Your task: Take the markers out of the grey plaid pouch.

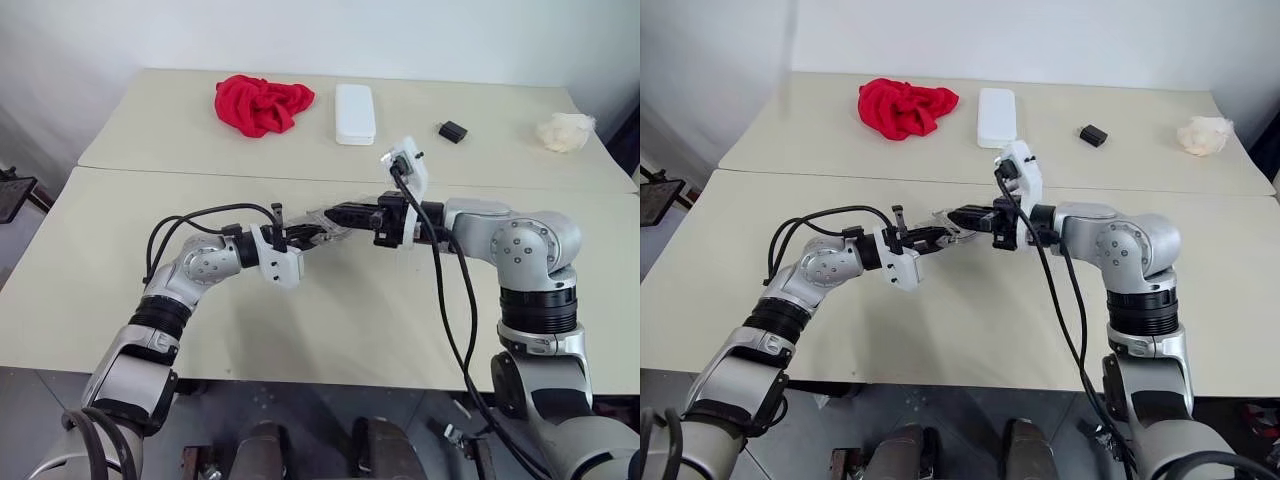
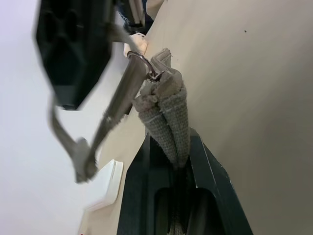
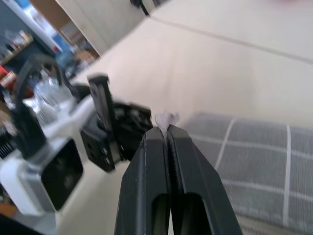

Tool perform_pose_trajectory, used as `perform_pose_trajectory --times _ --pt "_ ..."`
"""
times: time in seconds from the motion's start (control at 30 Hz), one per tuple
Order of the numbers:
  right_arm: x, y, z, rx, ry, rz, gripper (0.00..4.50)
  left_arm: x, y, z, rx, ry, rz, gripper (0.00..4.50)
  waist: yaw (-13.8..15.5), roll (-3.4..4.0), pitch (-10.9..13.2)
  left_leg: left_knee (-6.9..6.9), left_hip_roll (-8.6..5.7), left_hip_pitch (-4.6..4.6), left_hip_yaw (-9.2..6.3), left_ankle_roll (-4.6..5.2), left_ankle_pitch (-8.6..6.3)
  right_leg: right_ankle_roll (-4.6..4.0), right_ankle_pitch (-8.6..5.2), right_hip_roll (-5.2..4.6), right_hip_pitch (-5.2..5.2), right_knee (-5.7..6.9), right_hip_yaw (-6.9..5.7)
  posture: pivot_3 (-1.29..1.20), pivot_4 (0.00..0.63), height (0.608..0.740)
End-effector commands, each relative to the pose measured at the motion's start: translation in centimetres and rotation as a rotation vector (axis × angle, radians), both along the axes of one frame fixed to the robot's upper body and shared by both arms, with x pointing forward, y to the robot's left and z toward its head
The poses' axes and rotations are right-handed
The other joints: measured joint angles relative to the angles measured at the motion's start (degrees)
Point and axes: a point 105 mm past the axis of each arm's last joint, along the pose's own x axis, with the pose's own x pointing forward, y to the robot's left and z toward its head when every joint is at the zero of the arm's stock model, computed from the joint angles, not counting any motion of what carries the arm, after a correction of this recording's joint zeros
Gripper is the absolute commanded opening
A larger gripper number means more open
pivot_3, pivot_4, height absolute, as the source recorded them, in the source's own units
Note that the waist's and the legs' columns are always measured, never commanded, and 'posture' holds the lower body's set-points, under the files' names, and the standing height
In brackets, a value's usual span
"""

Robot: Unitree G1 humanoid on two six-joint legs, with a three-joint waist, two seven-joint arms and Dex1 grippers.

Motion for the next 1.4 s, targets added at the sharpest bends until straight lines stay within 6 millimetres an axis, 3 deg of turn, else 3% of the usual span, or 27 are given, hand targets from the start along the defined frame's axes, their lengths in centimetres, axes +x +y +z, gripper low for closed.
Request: perform_pose_trajectory --times 0.03,0.13,0.33,0.57,0.8,0.97,1.1,1.17,1.23,1.4 --pt "-0.6 -0.6 2.5 0.122 -0.077 0.011 0.01 0.2 0.5 1.8 -0.069 -0.027 0.020 0.00 0.00 0.00 0.00 0.00 0.00 0.00 0.00 0.00 0.00 0.00 0.00 0.00 0.00 0.00 0.00 0.00 0.150 0.740" --pt "-0.1 -1.7 3.1 0.164 -0.112 -0.040 0.01 0.1 0.8 2.0 -0.138 0.044 0.012 0.00 0.02 0.00 0.00 0.00 0.00 0.00 0.00 0.00 0.00 0.00 0.00 0.00 0.00 0.00 0.00 0.00 0.150 0.740" --pt "1.6 -5.5 3.7 0.196 -0.182 -0.207 0.01 -1.3 2.2 2.4 -0.398 0.519 -0.099 0.00 -0.24 0.01 0.00 -0.02 0.01 0.01 0.00 0.00 0.00 0.00 0.00 -0.01 0.00 0.01 0.02 0.00 0.150 0.740" --pt "2.5 -9.4 4.1 0.181 -0.259 -0.349 0.01 -3.8 4.0 1.9 -0.404 0.873 -0.165 0.00 -0.28 0.02 0.00 -0.02 0.02 0.05 -0.01 -0.03 0.02 0.00 0.00 0.02 0.01 0.02 0.04 0.00 0.150 0.740" --pt "3.2 -13.1 3.0 0.137 -0.270 -0.468 0.01 -2.8 5.7 2.8 -0.450 0.859 -0.088 0.00 0.04 0.01 0.00 -0.01 0.00 0.05 0.01 -0.03 0.02 0.00 0.00 0.02 0.02 0.01 0.05 0.00 0.150 0.740" --pt "3.5 -17.0 1.1 0.099 -0.251 -0.563 0.01 -2.8 6.2 2.1 -0.448 0.884 -0.072 0.00 0.03 0.01 0.00 -0.01 0.00 0.05 0.02 -0.03 0.02 0.00 0.00 0.02 0.04 -0.01 0.05 0.00 0.150 0.740" --pt "3.0 -16.7 1.1 0.082 -0.296 -0.523 0.01 -2.6 6.4 2.0 -0.455 0.890 -0.061 0.00 0.02 0.02 0.00 -0.01 0.01 0.08 0.03 -0.04 0.02 0.00 0.00 0.03 0.04 0.00 0.06 0.00 0.150 0.740" --pt "2.3 -15.9 2.3 0.222 -0.249 -0.451 0.01 -2.5 6.2 2.0 -0.462 0.890 -0.060 0.00 0.02 0.02 0.00 -0.01 0.01 0.09 0.03 -0.04 0.02 0.00 0.00 0.03 0.04 0.00 0.06 0.00 0.150 0.740" --pt "1.7 -15.3 3.5 0.261 -0.319 -0.411 0.45 -2.3 5.9 2.0 -0.459 0.881 -0.065 0.00 0.05 0.02 0.00 -0.01 0.01 0.09 0.02 -0.04 0.02 0.00 0.00 0.03 0.05 0.01 0.06 0.00 0.150 0.740" --pt "-0.5 -15.5 2.8 0.196 -0.319 -0.317 1.92 -1.8 4.9 3.0 -0.476 0.787 -0.083 0.00 0.43 0.01 0.00 0.03 0.00 0.08 0.00 -0.03 0.02 0.00 0.00 0.02 0.10 -0.01 0.05 0.00 0.150 0.740"
